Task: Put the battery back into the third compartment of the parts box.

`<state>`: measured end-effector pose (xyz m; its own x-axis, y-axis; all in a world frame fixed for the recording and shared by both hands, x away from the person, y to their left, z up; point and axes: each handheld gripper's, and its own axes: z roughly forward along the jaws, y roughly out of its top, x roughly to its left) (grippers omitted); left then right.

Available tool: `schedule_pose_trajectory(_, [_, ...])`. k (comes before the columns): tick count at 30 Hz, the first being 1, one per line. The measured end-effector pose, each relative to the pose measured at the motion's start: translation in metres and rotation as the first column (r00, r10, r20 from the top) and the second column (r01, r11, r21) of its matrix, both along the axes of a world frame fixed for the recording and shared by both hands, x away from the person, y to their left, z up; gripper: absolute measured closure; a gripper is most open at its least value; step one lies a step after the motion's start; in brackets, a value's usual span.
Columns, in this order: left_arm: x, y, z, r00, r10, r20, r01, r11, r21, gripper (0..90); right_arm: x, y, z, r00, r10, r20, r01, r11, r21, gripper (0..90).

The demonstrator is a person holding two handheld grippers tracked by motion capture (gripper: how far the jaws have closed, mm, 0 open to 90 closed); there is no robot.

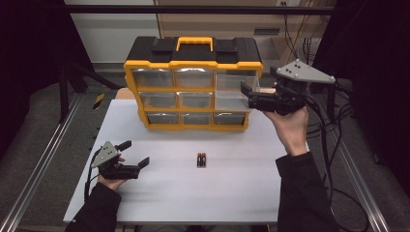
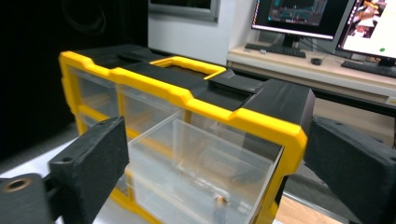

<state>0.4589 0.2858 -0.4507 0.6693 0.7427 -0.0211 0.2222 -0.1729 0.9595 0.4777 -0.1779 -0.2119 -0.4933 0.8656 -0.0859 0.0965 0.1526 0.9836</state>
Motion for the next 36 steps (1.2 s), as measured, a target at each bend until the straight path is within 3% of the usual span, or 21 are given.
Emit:
schedule_pose_trajectory(4, [0.000,0.000,0.000,1.0000,0.001,-0.002,-0.001,1.0000,0.001,1.6,-0.015,-0.004,-0.014,0.9999,0.007,0.013,-0.008,0.9996,0.029,2.5])
schedule_pose_trajectory(9, [0.000,0.000,0.000,1.0000,0.001,0.000,-0.001,1.0000,0.001,1.6,-0.025,-0.004,-0.031,1.0000,0.005,0.000,-0.005,0.9999,0.016,1.3])
schedule_pose_trajectory(12, [0.000,0.000,0.000,1.0000,0.003,0.000,-0.003,1.0000,0.000,1.6,-0.032,-0.004,-0.052,0.9999,0.008,-0.013,-0.008,0.9998,0.020,0.8])
schedule_pose_trajectory(13, [0.000,0.000,0.000,1.0000,0.002,0.000,-0.002,1.0000,0.001,1.6,-0.032,-0.004,-0.052,0.9999,0.008,-0.013,-0.008,0.9998,0.020,0.8])
schedule_pose_trajectory(14, [0.000,0.000,0.000,1.0000,0.001,0.000,-0.001,1.0000,0.002,1.6,-0.034,-0.004,-0.065,0.9992,0.019,-0.034,-0.018,0.9996,0.022,0.7])
schedule_pose_trajectory(15, [0.000,-0.001,0.000,1.0000,0.001,0.000,-0.001,1.0000,0.002,1.6,-0.034,-0.004,-0.065,0.9992,0.019,-0.034,-0.018,0.9996,0.022,0.7])
schedule_pose_trajectory(19, [0.000,0.000,0.000,1.0000,0.001,0.000,-0.001,1.0000,0.002,1.6,-0.034,0.000,-0.097,0.9959,0.037,-0.082,-0.036,0.9992,0.016,0.7])
schedule_pose_trajectory(24, [0.000,0.000,0.000,1.0000,0.001,0.001,-0.001,1.0000,0.002,1.6,-0.031,0.007,-0.120,0.9920,0.043,-0.119,-0.043,0.9991,0.008,0.7])
schedule_pose_trajectory(31, [0.000,0.000,0.000,1.0000,0.002,0.003,-0.002,1.0000,0.001,1.6,-0.027,0.017,-0.145,0.9851,0.061,-0.161,-0.063,0.9980,-0.002,0.7])
schedule_pose_trajectory(33, [0.000,0.000,0.000,1.0000,0.001,0.004,-0.001,1.0000,-0.002,1.6,-0.023,0.025,-0.154,0.9776,0.085,-0.192,-0.090,0.9958,-0.016,0.7])
schedule_pose_trajectory(36, [0.000,0.000,0.000,1.0000,0.000,0.001,0.000,1.0000,0.001,1.6,-0.021,0.031,-0.160,0.9740,0.104,-0.201,-0.110,0.9939,-0.015,0.7])
